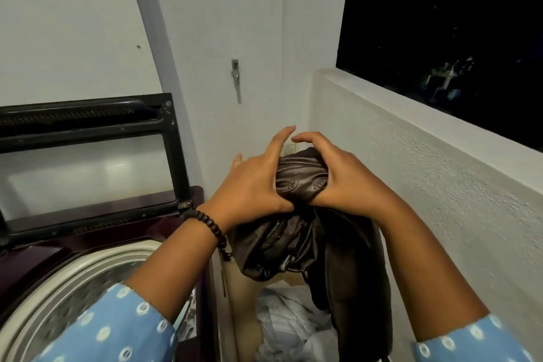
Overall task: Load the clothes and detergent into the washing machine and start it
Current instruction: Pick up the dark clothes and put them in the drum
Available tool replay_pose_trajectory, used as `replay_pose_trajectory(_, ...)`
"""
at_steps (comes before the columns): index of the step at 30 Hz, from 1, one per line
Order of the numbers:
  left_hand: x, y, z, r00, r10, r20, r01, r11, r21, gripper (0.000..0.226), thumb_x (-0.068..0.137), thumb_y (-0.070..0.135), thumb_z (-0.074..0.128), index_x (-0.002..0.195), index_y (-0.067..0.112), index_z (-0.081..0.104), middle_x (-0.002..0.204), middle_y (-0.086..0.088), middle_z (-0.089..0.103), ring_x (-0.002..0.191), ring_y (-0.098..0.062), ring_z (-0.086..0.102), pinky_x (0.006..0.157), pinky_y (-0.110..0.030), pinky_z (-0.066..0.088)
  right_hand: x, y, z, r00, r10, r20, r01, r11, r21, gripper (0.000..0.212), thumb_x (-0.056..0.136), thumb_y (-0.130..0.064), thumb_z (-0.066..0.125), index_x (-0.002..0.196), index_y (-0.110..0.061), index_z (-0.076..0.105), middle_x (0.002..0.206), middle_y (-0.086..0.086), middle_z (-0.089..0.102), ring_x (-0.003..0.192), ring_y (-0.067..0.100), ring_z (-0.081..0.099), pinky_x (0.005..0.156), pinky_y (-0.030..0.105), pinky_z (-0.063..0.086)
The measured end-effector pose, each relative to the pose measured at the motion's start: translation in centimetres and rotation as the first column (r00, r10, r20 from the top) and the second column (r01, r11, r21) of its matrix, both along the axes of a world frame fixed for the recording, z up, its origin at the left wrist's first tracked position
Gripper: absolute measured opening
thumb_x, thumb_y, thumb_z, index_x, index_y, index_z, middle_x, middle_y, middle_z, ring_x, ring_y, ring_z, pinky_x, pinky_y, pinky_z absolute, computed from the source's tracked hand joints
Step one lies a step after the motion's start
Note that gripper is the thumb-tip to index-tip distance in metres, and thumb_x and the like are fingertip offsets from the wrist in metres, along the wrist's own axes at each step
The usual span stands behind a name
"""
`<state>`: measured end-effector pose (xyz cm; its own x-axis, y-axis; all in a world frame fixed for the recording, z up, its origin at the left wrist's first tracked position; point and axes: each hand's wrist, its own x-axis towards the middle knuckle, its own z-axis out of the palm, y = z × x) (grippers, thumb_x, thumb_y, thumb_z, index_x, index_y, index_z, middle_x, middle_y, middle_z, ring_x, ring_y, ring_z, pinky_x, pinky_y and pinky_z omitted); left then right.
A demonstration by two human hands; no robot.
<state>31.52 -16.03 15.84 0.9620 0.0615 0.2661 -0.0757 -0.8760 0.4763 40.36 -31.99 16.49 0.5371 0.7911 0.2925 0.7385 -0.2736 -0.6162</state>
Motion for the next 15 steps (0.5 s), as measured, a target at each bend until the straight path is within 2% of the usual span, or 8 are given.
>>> replay_pose_trajectory(1, 0.0, 0.1, 0.0, 0.999, -0.011, 0.048, 0.015, 0.996, -0.085, 0.116, 0.065, 0.025, 0.083, 0.148, 0.042, 0.004, 0.099, 0.007, 0.069, 0.093, -0.013, 0.067, 0.103, -0.051, 0.043, 0.2, -0.4, 0.0, 0.998, 0.029, -0.053, -0.029, 1.0, 0.004, 0.09, 0.069, -0.029, 0.081, 0.14, -0.042, 0.028, 0.12, -0.011, 0.057, 0.108, 0.002, 0.059, 0.094, 0.033, 0.052)
replay_pose_trajectory(2, 0.0, 0.1, 0.0, 0.996, -0.019, 0.092, 0.034, 0.986, -0.162, 0.11, 0.065, 0.023, 0.084, 0.146, 0.041, 0.012, 0.096, 0.005, 0.069, 0.088, -0.012, 0.069, 0.093, -0.043, 0.052, 0.4, -0.9, -0.1, 0.991, 0.067, -0.118, -0.067, 0.998, 0.003, 0.097, 0.07, -0.024, 0.083, 0.143, -0.044, 0.022, 0.123, -0.012, 0.055, 0.109, 0.0, 0.058, 0.096, 0.029, 0.051)
replay_pose_trajectory(5, -0.2, 0.8, 0.2, 0.981, 0.006, 0.192, 0.063, 0.935, -0.35, 0.096, 0.065, 0.024, 0.085, 0.141, 0.034, 0.027, 0.096, 0.004, 0.071, 0.088, -0.007, 0.07, 0.086, -0.026, 0.054, 1.2, -2.7, -0.8, 0.935, 0.137, -0.328, -0.148, 0.989, -0.007, 0.119, 0.065, -0.029, 0.089, 0.146, -0.052, 0.005, 0.141, -0.021, 0.037, 0.12, -0.008, 0.049, 0.095, 0.012, 0.046)
replay_pose_trajectory(7, -0.2, 1.6, 0.5, 0.966, 0.074, 0.248, 0.064, 0.86, -0.506, 0.089, 0.069, 0.014, 0.085, 0.139, 0.027, 0.031, 0.098, 0.0, 0.071, 0.088, -0.007, 0.07, 0.083, -0.019, 0.053, 1.4, -3.7, -1.9, 0.901, 0.128, -0.414, -0.141, 0.99, 0.0, 0.128, 0.058, -0.037, 0.091, 0.146, -0.055, -0.002, 0.151, -0.022, 0.023, 0.129, -0.007, 0.041, 0.099, 0.013, 0.043)
replay_pose_trajectory(11, -0.1, 2.5, 1.6, 0.895, 0.306, 0.324, 0.1, 0.571, -0.815, 0.072, 0.078, -0.008, 0.07, 0.138, 0.013, 0.037, 0.098, 0.0, 0.066, 0.075, 0.001, 0.07, 0.066, -0.013, 0.052, 1.4, -4.6, -4.7, 0.856, 0.092, -0.508, -0.095, 0.995, 0.019, 0.136, 0.05, -0.049, 0.089, 0.146, -0.054, -0.008, 0.155, -0.022, 0.014, 0.123, -0.021, 0.034, 0.097, 0.011, 0.043)
replay_pose_trajectory(13, 0.1, 3.0, 1.8, 0.853, 0.407, 0.326, 0.149, 0.409, -0.9, 0.064, 0.082, -0.009, 0.064, 0.138, 0.009, 0.039, 0.104, 0.0, 0.061, 0.074, 0.003, 0.069, 0.065, -0.013, 0.053, 1.1, -4.5, -6.1, 0.825, 0.073, -0.56, -0.048, 0.997, 0.06, 0.142, 0.044, -0.058, 0.089, 0.147, -0.051, -0.008, 0.155, -0.019, 0.016, 0.129, -0.014, 0.033, 0.103, 0.017, 0.042)
replay_pose_trajectory(15, 0.3, 3.8, 1.5, 0.833, 0.456, 0.314, 0.223, 0.242, -0.944, 0.062, 0.081, -0.003, 0.066, 0.138, 0.009, 0.043, 0.115, -0.008, 0.062, 0.084, -0.006, 0.071, 0.072, -0.023, 0.056, 0.6, -4.0, -7.5, 0.777, 0.073, -0.625, 0.007, 0.992, 0.125, 0.145, 0.04, -0.061, 0.089, 0.149, -0.049, -0.006, 0.155, -0.015, 0.021, 0.136, -0.001, 0.035, 0.111, 0.03, 0.039)
